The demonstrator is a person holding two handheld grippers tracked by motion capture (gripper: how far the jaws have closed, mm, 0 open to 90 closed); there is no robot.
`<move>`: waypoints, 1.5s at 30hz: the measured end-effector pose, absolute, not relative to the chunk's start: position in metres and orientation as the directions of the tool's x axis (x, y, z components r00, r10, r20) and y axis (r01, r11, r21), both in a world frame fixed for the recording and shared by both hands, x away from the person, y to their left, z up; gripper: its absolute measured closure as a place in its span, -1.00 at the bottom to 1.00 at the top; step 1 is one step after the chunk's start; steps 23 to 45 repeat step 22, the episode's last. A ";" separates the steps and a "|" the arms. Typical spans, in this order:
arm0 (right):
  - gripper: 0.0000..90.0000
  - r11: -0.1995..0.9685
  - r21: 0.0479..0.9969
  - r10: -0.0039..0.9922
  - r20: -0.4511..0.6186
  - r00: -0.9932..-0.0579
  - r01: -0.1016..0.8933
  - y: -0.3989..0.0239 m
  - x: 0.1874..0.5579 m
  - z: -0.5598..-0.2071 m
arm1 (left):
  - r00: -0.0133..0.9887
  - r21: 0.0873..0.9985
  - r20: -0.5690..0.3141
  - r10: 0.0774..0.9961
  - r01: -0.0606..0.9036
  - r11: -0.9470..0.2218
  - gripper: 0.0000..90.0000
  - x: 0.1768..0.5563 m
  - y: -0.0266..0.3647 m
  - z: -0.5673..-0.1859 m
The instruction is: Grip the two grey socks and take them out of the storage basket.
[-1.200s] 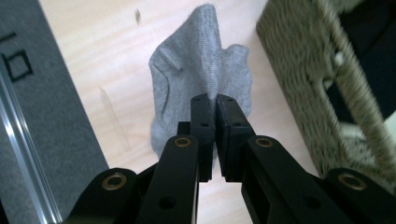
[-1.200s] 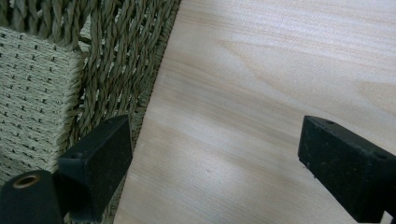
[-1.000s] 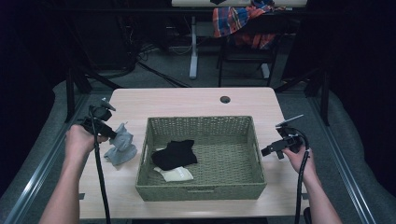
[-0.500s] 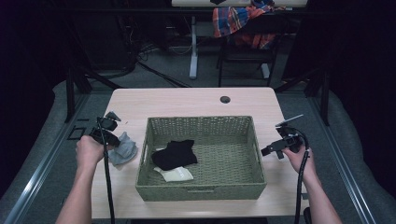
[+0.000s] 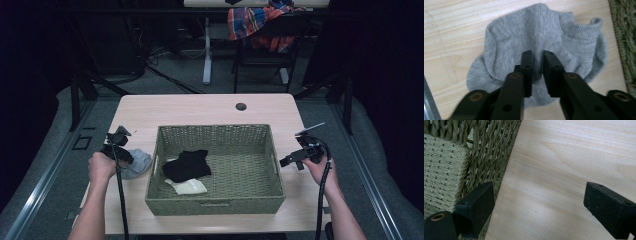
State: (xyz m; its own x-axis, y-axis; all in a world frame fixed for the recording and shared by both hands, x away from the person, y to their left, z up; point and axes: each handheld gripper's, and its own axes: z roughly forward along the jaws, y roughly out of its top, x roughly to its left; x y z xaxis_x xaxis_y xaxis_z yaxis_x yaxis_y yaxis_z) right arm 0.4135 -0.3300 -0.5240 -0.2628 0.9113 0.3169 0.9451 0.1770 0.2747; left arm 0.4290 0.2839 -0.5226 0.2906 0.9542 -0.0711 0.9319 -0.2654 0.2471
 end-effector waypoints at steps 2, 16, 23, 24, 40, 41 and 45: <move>-0.78 0.191 0.266 0.909 0.314 -0.272 0.945 -0.331 0.414 -0.523 | 0.281 0.261 -0.081 0.956 0.932 -0.251 0.25 0.426 0.286 -0.518; -0.78 0.193 0.269 0.908 0.317 -0.275 0.944 -0.330 0.414 -0.524 | 0.243 0.401 -0.013 0.970 0.890 -0.218 -0.98 0.365 0.290 -0.468; -0.78 0.195 0.270 0.906 0.319 -0.279 0.943 -0.330 0.414 -0.524 | 0.200 0.458 -0.020 0.980 0.873 -0.168 -1.00 0.335 0.299 -0.470; -0.78 0.195 0.270 0.906 0.319 -0.279 0.943 -0.330 0.414 -0.524 | 0.200 0.458 -0.020 0.980 0.873 -0.168 -1.00 0.335 0.299 -0.470; -0.78 0.195 0.270 0.906 0.319 -0.279 0.943 -0.330 0.414 -0.524 | 0.200 0.458 -0.020 0.980 0.873 -0.168 -1.00 0.335 0.299 -0.470; -0.78 0.195 0.270 0.906 0.319 -0.279 0.943 -0.330 0.414 -0.524 | 0.200 0.458 -0.020 0.980 0.873 -0.168 -1.00 0.335 0.299 -0.470; -0.78 0.195 0.270 0.906 0.319 -0.279 0.943 -0.330 0.414 -0.524 | 0.200 0.458 -0.020 0.980 0.873 -0.168 -1.00 0.335 0.299 -0.470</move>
